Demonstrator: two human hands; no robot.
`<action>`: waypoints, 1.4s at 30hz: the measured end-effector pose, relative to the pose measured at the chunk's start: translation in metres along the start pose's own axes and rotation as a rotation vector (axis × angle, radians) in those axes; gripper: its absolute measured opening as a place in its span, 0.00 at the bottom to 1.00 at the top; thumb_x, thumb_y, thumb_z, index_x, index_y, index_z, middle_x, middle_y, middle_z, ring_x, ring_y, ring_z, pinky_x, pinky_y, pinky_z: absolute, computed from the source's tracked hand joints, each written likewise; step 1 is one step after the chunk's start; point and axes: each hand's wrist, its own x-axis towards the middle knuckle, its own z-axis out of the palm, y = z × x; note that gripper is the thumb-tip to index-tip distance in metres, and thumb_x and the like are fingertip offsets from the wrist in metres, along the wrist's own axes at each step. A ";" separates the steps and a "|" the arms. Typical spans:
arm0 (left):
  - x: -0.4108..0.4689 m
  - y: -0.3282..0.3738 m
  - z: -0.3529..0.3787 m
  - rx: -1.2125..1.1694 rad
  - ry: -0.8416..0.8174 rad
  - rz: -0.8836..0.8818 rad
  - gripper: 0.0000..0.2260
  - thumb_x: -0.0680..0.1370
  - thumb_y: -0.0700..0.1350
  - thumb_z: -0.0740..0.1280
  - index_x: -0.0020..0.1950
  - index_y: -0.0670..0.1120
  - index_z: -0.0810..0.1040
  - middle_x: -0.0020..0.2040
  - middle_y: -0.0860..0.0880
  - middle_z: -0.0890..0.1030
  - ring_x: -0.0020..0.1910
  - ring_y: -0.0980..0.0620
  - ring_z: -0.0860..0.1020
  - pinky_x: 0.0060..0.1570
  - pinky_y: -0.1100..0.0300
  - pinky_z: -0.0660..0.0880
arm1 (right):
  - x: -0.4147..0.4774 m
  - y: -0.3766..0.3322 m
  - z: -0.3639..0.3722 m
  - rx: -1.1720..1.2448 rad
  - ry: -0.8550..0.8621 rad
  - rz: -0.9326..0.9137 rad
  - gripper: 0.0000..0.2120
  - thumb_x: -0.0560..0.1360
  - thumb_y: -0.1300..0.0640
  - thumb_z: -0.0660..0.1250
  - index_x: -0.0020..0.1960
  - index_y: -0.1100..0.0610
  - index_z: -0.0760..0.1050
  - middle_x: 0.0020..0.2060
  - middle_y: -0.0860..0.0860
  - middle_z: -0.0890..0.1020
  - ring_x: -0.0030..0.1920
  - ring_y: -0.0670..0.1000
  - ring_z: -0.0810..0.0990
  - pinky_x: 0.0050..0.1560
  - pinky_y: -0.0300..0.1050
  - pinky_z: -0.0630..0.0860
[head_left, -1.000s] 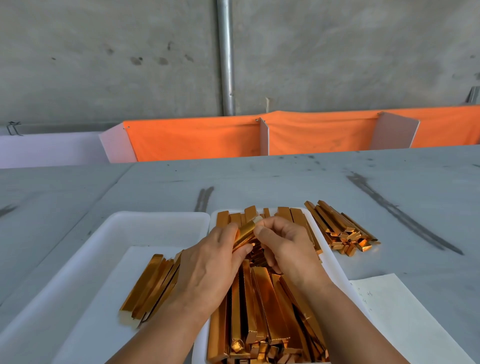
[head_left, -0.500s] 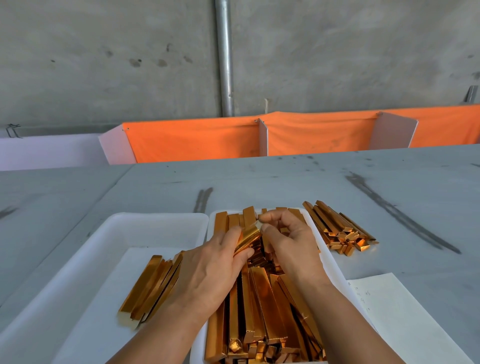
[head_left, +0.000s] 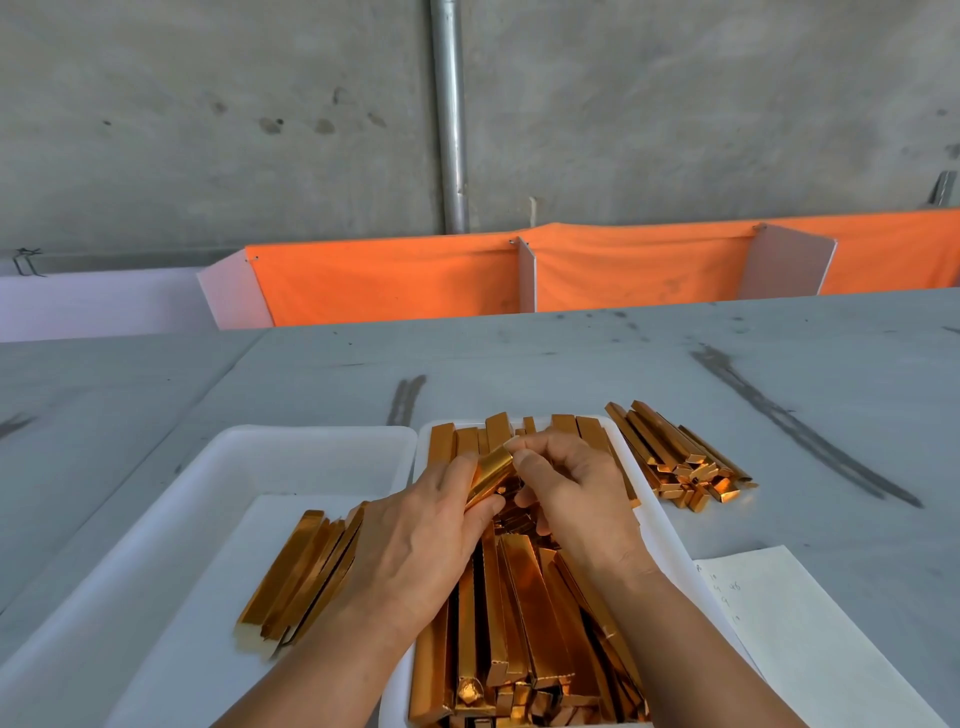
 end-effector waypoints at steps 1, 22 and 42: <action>0.000 0.000 0.000 -0.004 0.001 -0.005 0.24 0.78 0.65 0.50 0.70 0.55 0.65 0.55 0.57 0.78 0.44 0.57 0.79 0.35 0.67 0.64 | -0.001 0.000 0.001 0.004 -0.005 -0.003 0.07 0.79 0.55 0.66 0.48 0.45 0.81 0.42 0.50 0.81 0.32 0.41 0.79 0.31 0.31 0.72; 0.001 -0.002 0.001 -0.067 0.026 -0.042 0.31 0.72 0.68 0.39 0.66 0.55 0.66 0.51 0.57 0.79 0.44 0.57 0.79 0.33 0.67 0.64 | -0.002 0.003 0.004 0.101 -0.118 0.043 0.11 0.80 0.56 0.66 0.59 0.44 0.81 0.34 0.54 0.85 0.30 0.49 0.80 0.26 0.38 0.75; 0.001 -0.002 0.001 -0.096 0.005 0.030 0.27 0.74 0.69 0.41 0.63 0.56 0.65 0.48 0.57 0.78 0.40 0.58 0.78 0.36 0.64 0.74 | 0.005 0.000 -0.004 0.519 -0.131 0.269 0.07 0.77 0.56 0.69 0.49 0.54 0.86 0.35 0.55 0.82 0.29 0.47 0.76 0.24 0.37 0.72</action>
